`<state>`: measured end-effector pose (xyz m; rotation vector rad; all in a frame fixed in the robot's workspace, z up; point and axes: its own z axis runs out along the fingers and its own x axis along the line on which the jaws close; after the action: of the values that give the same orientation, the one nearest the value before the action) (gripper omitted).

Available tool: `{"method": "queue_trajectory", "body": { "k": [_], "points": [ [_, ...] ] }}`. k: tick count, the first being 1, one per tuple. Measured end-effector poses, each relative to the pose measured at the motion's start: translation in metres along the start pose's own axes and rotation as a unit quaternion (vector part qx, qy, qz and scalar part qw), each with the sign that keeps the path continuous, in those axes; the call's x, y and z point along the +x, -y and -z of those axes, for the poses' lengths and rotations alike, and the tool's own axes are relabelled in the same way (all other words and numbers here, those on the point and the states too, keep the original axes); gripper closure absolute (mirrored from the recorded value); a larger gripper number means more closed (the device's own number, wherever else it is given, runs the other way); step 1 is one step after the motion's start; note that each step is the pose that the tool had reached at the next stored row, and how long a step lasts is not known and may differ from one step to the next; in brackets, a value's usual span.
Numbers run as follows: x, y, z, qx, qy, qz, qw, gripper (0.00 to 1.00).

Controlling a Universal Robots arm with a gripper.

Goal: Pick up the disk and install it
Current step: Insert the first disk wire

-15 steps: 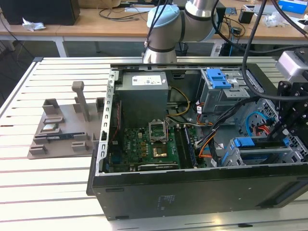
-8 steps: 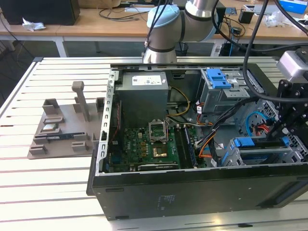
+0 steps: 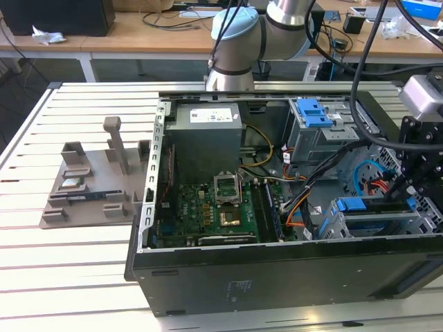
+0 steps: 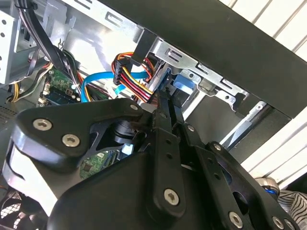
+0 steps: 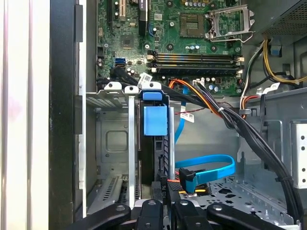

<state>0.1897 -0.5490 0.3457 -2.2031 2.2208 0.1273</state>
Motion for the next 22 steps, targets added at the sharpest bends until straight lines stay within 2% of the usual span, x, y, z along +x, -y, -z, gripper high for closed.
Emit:
{"method": "queue_trajectory", "body": {
  "k": [7,19,20,21,22],
  "points": [
    [0.0003,0.0001,-0.0025,0.0000,0.0061,0.000,1.0000,0.84],
    [0.0031,0.0003,-0.0083,-0.0002,0.0074,0.000,1.0000,0.82],
    [0.0031,0.0003,-0.0082,-0.0001,0.0073,0.000,1.0000,0.82],
    [0.0031,0.0003,-0.0077,-0.0001,0.0069,0.000,1.0000,0.76],
    [0.0029,0.0002,-0.0045,-0.0001,0.0069,0.000,1.0000,0.76]
  ]
}}
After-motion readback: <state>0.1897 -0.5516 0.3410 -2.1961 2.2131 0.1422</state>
